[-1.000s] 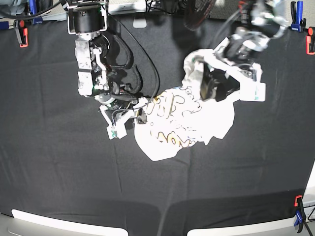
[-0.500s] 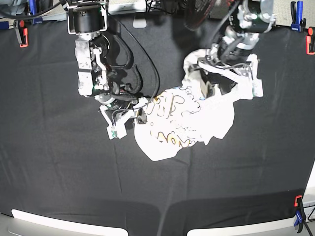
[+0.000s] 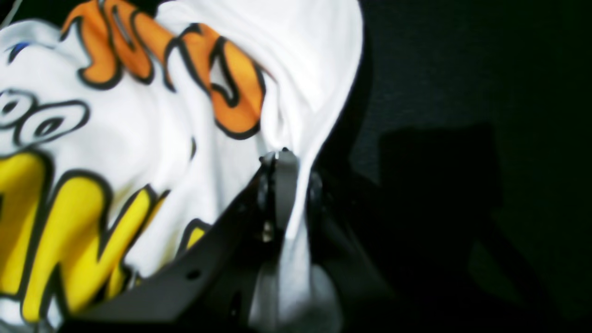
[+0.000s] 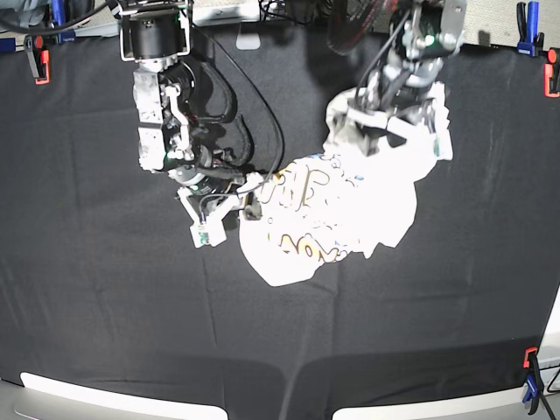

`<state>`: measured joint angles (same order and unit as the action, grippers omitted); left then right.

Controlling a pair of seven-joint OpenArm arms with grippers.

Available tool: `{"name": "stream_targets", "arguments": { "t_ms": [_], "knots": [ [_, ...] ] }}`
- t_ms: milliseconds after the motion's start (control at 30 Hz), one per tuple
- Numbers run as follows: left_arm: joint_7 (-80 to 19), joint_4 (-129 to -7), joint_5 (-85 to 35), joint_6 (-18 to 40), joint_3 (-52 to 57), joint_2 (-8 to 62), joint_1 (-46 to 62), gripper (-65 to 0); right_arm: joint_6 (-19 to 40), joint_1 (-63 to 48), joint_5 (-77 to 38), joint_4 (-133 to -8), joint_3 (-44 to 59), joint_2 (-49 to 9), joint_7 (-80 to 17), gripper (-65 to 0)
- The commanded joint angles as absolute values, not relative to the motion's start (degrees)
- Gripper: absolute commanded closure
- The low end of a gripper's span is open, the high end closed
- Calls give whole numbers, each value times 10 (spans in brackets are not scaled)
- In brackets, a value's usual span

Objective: Layout the t-shirt on the table in an organized manner, then fold the t-shirt properly
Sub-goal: 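Lift the shirt and pull it away from the left gripper with the right gripper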

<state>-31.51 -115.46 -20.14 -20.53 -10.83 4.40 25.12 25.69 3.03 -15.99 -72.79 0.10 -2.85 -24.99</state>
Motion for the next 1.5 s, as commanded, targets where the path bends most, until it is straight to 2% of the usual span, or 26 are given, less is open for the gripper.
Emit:
{"name": "stream_targets", "arguments": {
  "t_ms": [0, 233, 300, 367, 467, 633, 867, 1100, 1267, 1467],
  "knots": [
    [-307, -1173, -201, -208, -110, 39, 246, -256, 266, 43, -165, -736, 1, -27, -238, 0],
    [-319, -1189, -197, -206, -110, 39, 226, -256, 267, 43, -165, -736, 1, -27, -237, 0],
    [-328, -1189, -164, -199, -110, 39, 227, -243, 296, 43, -165, -745, 5, -31, -231, 0],
    [-338, -1189, -109, -194, -110, 40, 227, -176, 314, 43, -164, -767, 15, -39, -233, 0],
    [-348, -1190, -35, -193, -110, 49, 225, 0, 315, 43, -164, -814, 39, -58, -261, 0],
    [-347, -1220, 28, -193, -110, 73, 225, 0, 315, 43, -165, -875, 99, -87, -302, 0],
    [-359, -1350, 145, -193, -110, 128, 225, 0, 315, 43, -180, -955, 178, -160, -352, 0],
    [-364, -1350, 165, -186, -110, 162, 219, 0, 315, 44, -262, -1068, 242, -229, -444, 0],
    [-364, -1350, 164, -186, -110, 164, 218, 0, 315, 43, -264, -1134, 290, -235, -472, 0],
    [-365, -1350, 145, -187, -110, 164, 218, 0, 315, 43, -265, -1137, 340, -238, -469, 0]
  ]
}}
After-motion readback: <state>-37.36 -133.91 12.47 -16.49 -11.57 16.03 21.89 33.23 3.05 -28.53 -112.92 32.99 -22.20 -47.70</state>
